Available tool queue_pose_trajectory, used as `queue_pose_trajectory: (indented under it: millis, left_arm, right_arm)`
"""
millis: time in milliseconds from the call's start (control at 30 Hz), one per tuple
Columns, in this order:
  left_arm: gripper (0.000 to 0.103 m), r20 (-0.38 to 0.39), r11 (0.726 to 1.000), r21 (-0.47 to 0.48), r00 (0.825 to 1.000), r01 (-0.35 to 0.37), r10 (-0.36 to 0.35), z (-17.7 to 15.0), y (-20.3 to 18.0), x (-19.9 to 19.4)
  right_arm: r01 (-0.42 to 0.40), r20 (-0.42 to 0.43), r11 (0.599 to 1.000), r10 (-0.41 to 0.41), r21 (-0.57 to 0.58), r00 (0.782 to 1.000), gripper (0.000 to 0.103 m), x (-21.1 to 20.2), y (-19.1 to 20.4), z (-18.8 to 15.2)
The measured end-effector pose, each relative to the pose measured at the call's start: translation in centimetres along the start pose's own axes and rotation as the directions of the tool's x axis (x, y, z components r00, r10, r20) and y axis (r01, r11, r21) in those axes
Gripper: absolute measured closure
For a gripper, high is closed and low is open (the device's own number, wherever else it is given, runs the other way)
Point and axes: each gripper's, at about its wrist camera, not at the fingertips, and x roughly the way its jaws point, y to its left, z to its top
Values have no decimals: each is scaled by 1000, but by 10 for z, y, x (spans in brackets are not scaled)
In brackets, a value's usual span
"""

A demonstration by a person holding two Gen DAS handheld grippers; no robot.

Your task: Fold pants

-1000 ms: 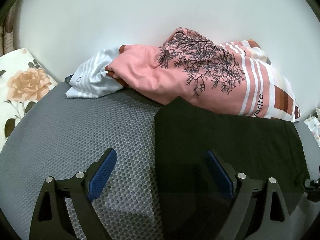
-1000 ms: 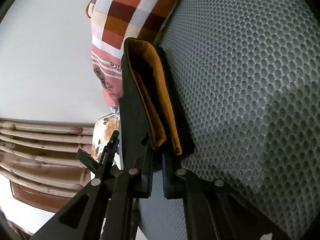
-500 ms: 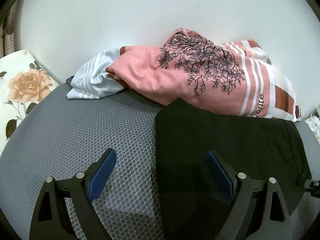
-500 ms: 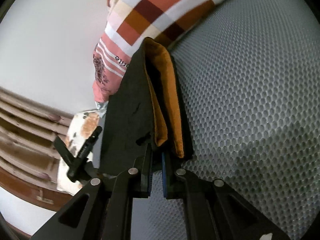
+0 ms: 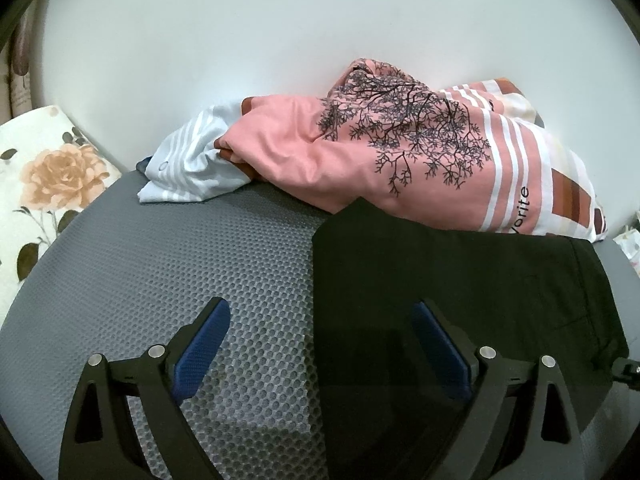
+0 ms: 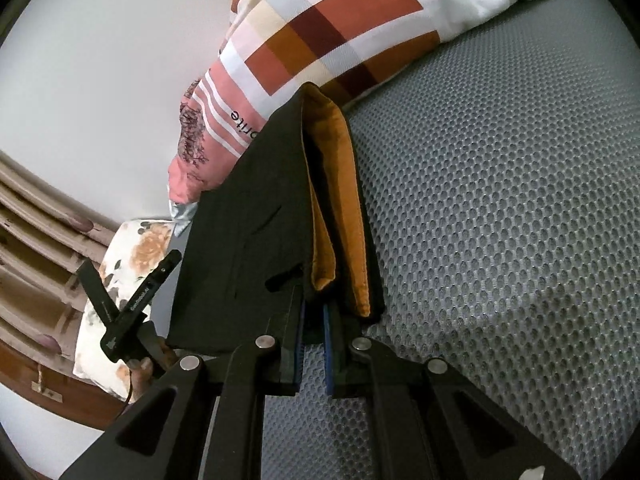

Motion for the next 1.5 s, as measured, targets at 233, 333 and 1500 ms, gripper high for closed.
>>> queue_pose_trajectory:
  millis: [233,333,1500]
  left_arm:
    - [8,45,991,72,993,-116,113,1,-8,-17]
    - [4,74,971,129,978,-202,194,0,-16,-34]
    - [0,382,986,102,921,-129,81,43,-101,-297]
  right_arm:
    - [117,64,990,-112,-79,992,81,-17,30,0]
    - [142,123,977,-123,-159,985,75,-36,53,-1]
    - [16,236,967,46,-254,971,41,-157,116,-49]
